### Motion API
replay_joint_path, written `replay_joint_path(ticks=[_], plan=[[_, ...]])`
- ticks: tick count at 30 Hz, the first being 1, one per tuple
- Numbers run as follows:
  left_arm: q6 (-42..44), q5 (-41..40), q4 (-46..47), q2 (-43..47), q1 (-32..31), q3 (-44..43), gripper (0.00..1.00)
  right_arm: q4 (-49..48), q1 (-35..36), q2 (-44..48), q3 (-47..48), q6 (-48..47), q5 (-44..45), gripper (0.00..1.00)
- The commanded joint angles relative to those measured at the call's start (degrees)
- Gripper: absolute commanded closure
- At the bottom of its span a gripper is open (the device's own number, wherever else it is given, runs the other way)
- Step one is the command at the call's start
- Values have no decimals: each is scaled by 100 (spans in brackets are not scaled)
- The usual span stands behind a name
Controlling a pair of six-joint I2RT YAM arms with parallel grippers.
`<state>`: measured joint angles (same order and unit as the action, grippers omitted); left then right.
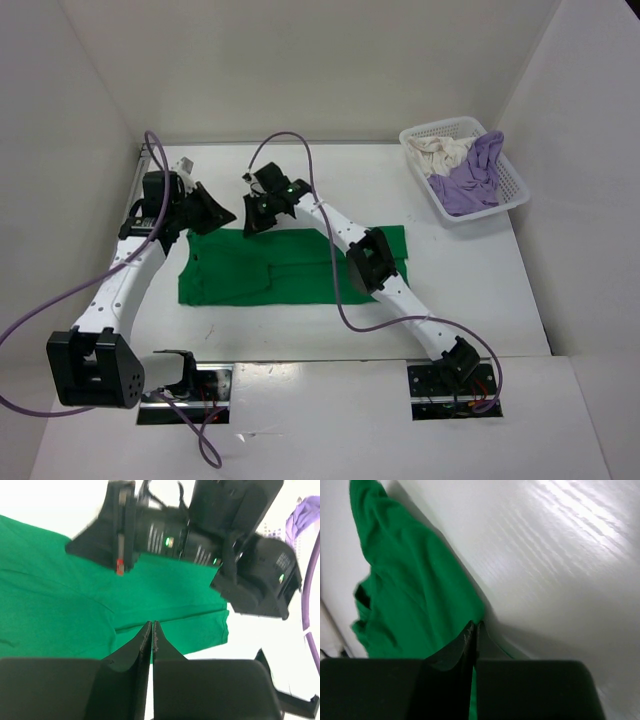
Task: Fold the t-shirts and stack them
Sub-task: Rotate the tshirt 90 degrees
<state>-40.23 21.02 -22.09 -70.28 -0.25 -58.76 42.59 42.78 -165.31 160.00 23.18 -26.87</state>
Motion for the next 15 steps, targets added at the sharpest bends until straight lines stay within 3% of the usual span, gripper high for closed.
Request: replay_joint_path(ticks=[1, 6, 11, 12, 13, 15], plan=[[164, 227, 3, 102, -141, -110, 93, -531, -357, 8, 600, 929, 24, 98], [164, -36, -173, 102, -361, 224, 91, -313, -1402, -589, 1980, 2163, 692, 100], [-116, -387, -43, -169, -730, 488, 88, -41, -1852, -116, 1885, 2559, 1596, 98], [-204, -449, 20, -240, -800, 558, 85, -40, -1853, -54, 1816, 2560, 1597, 91], [-396, -449, 98, -240, -984, 637, 79, 38, -1922, -1, 1754, 2560, 1597, 74], [-564, -449, 257, -521, -1274, 761, 79, 310, -1923, 61, 1832, 2429, 1947, 62]])
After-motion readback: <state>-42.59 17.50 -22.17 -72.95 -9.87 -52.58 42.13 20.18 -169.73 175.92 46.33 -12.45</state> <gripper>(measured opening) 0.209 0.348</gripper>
